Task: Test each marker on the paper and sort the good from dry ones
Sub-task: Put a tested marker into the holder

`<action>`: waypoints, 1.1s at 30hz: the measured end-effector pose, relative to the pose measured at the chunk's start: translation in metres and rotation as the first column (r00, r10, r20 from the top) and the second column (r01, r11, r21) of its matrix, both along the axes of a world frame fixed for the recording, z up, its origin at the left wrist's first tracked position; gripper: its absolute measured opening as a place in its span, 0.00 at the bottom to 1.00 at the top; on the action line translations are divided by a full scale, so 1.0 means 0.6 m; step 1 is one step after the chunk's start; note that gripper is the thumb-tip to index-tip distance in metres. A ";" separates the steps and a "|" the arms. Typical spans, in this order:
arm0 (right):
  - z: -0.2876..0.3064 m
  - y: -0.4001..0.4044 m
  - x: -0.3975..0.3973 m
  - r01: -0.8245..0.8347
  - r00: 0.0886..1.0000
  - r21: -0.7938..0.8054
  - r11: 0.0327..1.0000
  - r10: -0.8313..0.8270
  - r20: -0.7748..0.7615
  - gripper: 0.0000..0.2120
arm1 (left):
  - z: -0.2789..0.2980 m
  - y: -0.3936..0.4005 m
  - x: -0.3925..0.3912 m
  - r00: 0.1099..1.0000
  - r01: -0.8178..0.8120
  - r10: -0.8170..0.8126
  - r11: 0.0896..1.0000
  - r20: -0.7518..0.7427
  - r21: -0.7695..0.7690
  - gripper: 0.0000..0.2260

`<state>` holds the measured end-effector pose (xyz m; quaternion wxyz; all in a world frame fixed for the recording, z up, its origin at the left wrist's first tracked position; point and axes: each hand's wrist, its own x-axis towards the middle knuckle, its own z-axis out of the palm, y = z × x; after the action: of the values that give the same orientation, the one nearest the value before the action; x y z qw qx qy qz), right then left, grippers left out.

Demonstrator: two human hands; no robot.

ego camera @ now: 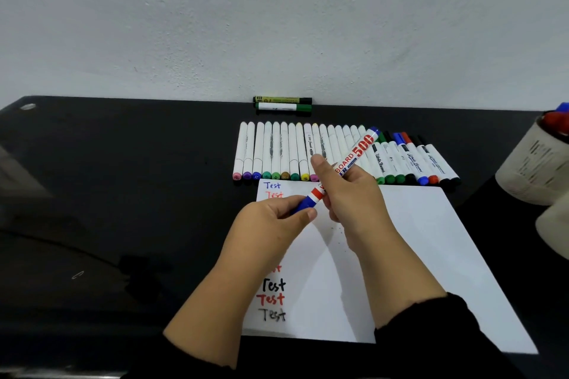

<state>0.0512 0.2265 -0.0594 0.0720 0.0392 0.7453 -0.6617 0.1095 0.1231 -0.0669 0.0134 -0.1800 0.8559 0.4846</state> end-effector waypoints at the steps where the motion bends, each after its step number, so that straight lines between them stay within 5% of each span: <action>1: -0.002 -0.001 0.000 0.013 1.000 0.015 1.000 -0.013 -0.004 0.12 | 0.001 0.001 0.000 1.000 0.008 -0.008 1.000 0.005 -0.010 0.19; 9: -0.008 -0.004 -0.002 0.054 0.999 0.062 0.997 -0.054 0.001 0.11 | 0.011 -0.002 0.010 0.995 0.058 -0.062 0.997 0.079 0.057 0.04; 22: -0.005 -0.006 0.001 -0.052 0.999 0.012 0.999 0.052 0.008 0.12 | 0.013 -0.009 0.010 0.990 0.124 -0.129 0.987 0.047 0.105 0.10; 28: -0.002 -0.006 -0.002 -0.045 0.999 -0.027 0.999 0.045 -0.004 0.13 | 0.014 -0.016 0.012 0.991 0.106 -0.126 0.947 0.046 0.304 0.07; 33: -0.001 -0.015 0.001 0.052 0.997 0.043 0.998 -0.054 0.053 0.12 | 0.017 -0.004 0.013 0.995 0.079 -0.083 0.995 0.056 0.062 0.07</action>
<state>0.0520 0.2176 -0.0599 0.0736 0.0782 0.7554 -0.6464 0.1174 0.1207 -0.0567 0.0636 -0.1589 0.8469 0.5034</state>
